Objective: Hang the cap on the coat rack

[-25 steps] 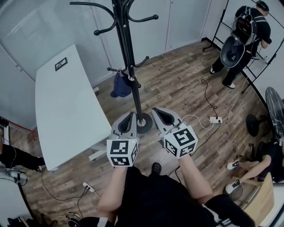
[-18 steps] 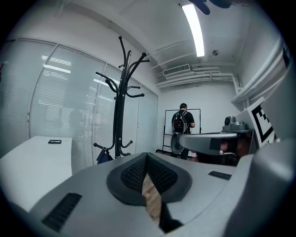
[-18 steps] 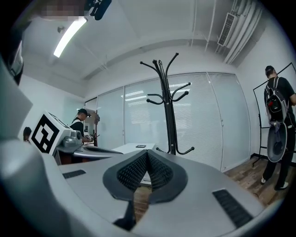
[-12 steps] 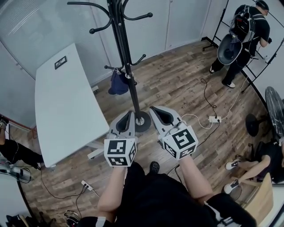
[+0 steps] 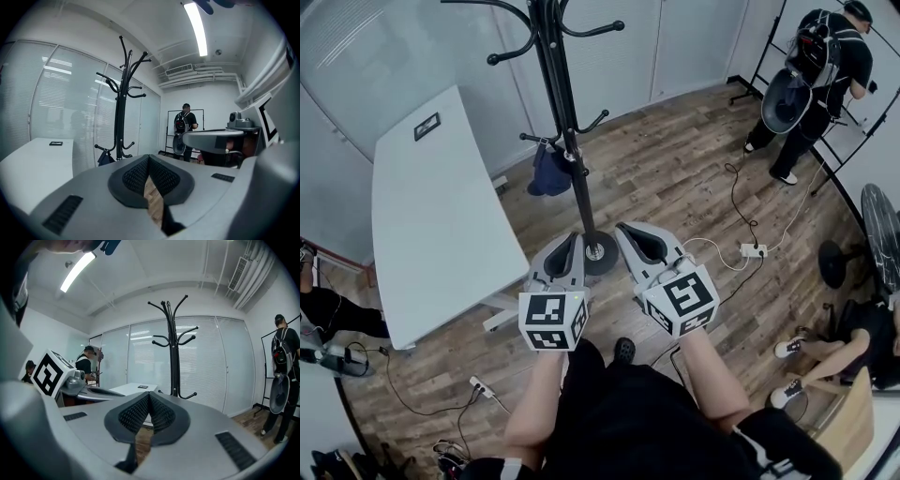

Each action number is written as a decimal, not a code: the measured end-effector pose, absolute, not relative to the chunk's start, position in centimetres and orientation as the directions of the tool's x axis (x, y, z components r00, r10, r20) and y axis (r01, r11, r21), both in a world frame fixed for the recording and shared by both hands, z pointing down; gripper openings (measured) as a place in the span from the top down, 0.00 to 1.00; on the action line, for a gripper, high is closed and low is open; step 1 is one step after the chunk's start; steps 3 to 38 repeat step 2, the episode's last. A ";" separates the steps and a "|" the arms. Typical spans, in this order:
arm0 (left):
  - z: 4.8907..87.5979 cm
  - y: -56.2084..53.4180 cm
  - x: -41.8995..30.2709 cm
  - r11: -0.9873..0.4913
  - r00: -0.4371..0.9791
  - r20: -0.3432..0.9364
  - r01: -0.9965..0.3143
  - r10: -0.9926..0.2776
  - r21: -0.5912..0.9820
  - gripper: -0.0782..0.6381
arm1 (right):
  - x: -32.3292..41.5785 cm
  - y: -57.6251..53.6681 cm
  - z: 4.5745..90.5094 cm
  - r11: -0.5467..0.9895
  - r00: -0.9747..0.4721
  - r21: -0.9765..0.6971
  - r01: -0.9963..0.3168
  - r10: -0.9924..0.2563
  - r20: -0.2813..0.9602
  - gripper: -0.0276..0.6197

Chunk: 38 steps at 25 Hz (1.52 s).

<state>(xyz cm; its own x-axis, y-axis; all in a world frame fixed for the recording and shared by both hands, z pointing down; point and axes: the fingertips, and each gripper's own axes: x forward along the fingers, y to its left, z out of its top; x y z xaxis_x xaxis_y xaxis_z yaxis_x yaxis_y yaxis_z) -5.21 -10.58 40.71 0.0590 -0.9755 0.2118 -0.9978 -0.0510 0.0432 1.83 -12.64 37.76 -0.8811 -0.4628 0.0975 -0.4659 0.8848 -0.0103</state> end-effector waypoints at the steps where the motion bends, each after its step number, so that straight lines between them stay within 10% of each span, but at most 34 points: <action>1: 40.8 -10.7 -5.3 -0.051 0.060 0.212 -0.998 -0.975 0.044 0.87 | 1.8 -12.7 37.8 0.885 -0.881 -0.010 -0.466 -0.463 0.098 0.91; 38: 40.9 -10.8 -5.3 -0.052 0.060 0.213 -0.998 -0.975 0.045 0.87 | 1.8 -12.8 37.9 0.885 -0.881 -0.010 -0.466 -0.463 0.098 0.91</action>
